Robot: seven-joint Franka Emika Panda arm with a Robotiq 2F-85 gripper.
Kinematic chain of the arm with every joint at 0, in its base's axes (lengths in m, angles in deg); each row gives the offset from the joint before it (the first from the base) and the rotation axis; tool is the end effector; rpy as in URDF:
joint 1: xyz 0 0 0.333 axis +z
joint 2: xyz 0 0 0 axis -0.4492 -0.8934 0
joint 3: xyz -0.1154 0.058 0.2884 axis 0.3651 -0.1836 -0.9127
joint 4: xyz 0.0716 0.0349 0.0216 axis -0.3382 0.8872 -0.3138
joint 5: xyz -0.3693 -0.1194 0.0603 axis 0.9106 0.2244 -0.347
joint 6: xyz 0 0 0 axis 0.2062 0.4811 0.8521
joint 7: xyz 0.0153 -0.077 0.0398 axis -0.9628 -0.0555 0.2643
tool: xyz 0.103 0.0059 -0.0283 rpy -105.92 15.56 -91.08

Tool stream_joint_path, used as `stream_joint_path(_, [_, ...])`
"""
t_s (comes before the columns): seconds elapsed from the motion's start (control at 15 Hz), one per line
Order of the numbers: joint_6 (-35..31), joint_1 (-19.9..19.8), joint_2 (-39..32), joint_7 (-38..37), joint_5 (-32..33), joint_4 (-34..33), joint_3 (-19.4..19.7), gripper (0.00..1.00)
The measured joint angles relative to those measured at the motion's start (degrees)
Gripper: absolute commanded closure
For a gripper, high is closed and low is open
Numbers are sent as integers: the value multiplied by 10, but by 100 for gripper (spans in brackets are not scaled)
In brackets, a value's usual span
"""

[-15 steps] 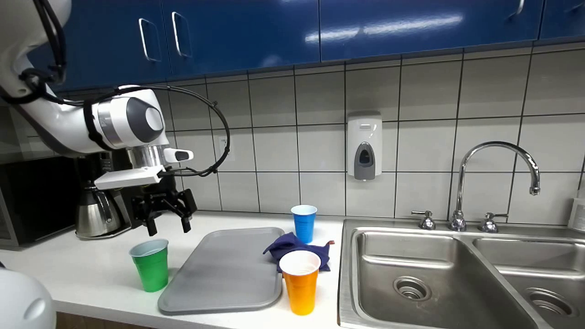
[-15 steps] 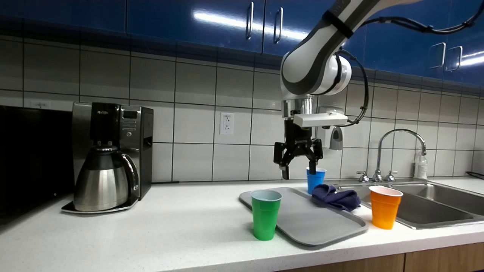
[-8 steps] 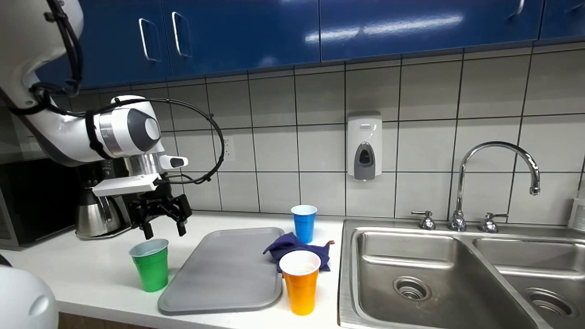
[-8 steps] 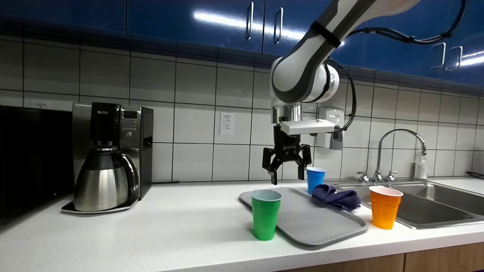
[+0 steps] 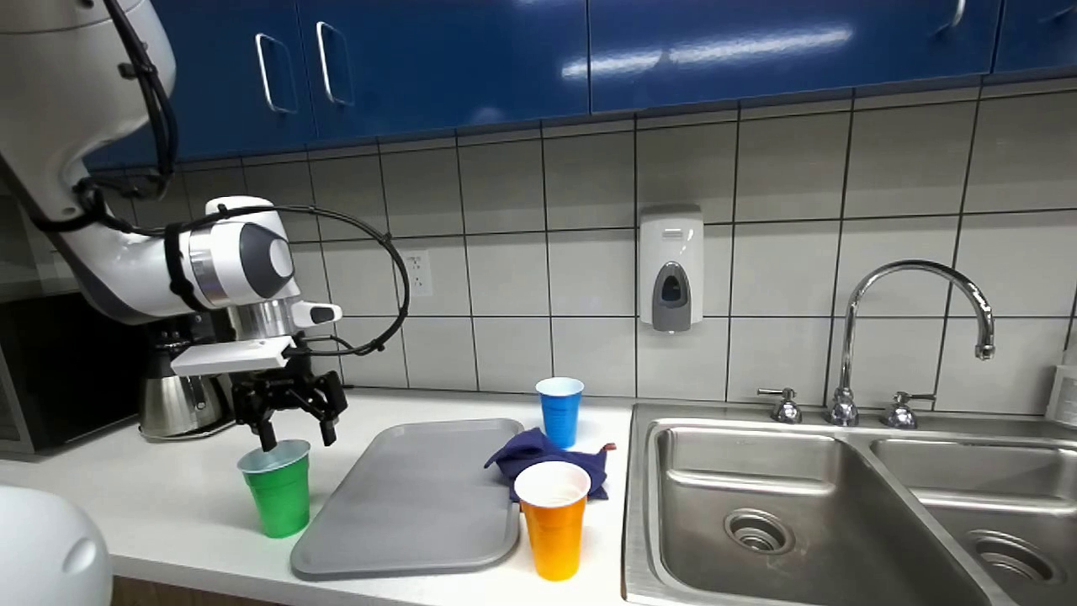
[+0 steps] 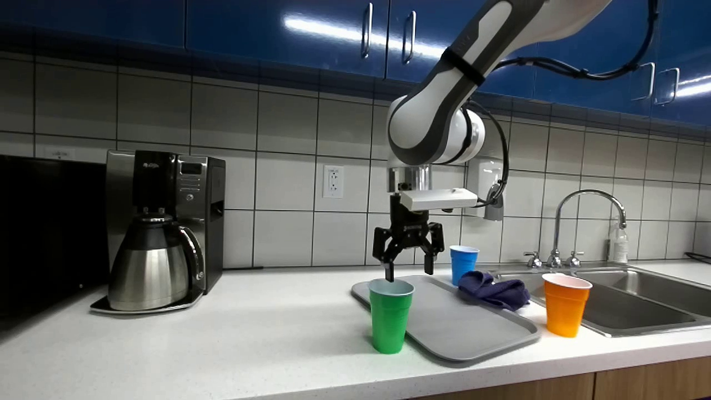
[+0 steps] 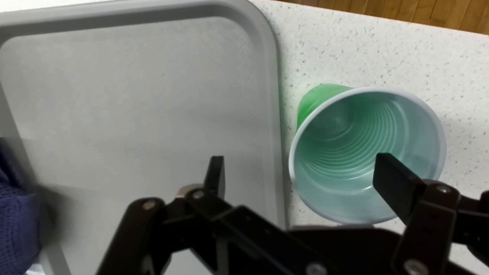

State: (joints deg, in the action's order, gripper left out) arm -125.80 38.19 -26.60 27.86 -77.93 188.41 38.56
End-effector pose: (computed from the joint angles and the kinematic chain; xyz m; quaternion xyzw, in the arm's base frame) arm 0.4591 0.1947 0.3047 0.9938 0.1043 0.0019 0.0379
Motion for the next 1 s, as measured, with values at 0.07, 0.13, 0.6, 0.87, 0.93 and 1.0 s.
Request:
stream_joint_path(0.07, [-4, 2, -5, 0, 0, 0, 0, 0])
stream_joint_path(0.13, [-8, 3, -10, 0, 0, 0, 0, 0])
stream_joint_path(0.6, [-47, 6, -34, 1, 0, -1, 2, 0])
stream_joint_path(0.87, [-57, 6, -48, 1, 0, -2, 4, 0])
stream_joint_path(0.93, [-58, 6, -52, 1, 0, -3, 4, 0])
stream_joint_path(1.0, [-59, 6, -56, 1, 0, -3, 5, 0])
